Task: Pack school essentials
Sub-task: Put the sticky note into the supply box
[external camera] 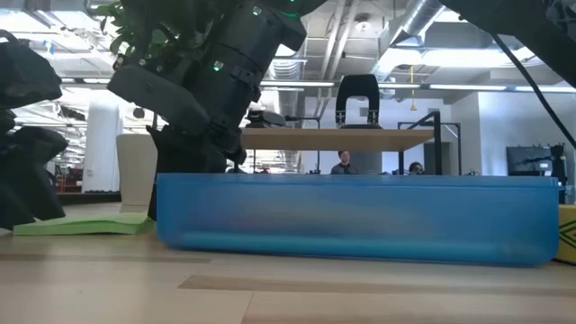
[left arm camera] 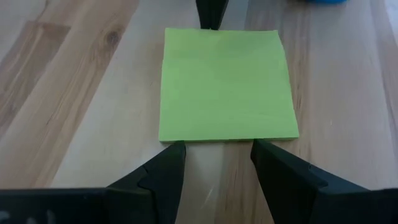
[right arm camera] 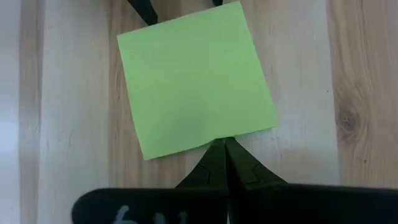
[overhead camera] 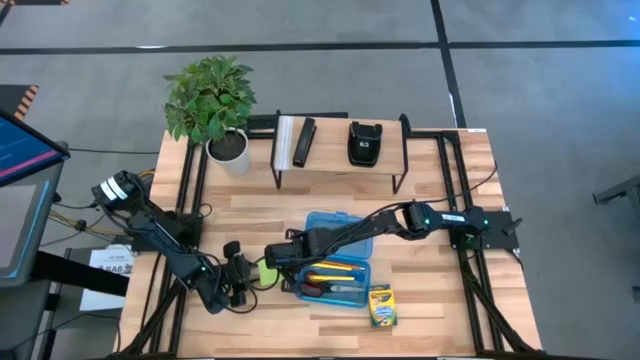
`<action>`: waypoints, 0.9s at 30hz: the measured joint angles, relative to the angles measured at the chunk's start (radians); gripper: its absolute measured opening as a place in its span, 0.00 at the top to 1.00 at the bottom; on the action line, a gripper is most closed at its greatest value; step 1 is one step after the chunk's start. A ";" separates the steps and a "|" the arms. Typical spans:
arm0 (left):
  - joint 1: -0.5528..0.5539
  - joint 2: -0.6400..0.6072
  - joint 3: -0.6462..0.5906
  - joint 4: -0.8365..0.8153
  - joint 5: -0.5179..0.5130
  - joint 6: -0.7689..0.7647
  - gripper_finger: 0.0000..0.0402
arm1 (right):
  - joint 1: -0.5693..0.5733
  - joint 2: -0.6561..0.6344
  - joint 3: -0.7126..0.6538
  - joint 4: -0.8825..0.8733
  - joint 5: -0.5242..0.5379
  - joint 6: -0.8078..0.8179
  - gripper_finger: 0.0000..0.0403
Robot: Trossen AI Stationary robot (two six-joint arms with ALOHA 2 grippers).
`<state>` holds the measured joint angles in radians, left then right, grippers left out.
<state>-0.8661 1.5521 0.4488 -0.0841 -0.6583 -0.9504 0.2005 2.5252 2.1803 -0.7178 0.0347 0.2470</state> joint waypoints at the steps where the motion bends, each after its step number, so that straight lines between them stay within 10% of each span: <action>1: 0.000 0.001 0.004 0.000 -0.005 0.013 0.55 | 0.000 0.000 0.000 0.003 -0.001 0.001 1.00; 27: -0.008 0.006 0.045 -0.040 -0.054 0.120 0.55 | 0.000 -0.002 0.000 -0.060 0.016 0.015 1.00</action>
<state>-0.8738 1.5578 0.4938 -0.1246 -0.7125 -0.8300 0.2005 2.5237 2.1803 -0.7779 0.0509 0.2623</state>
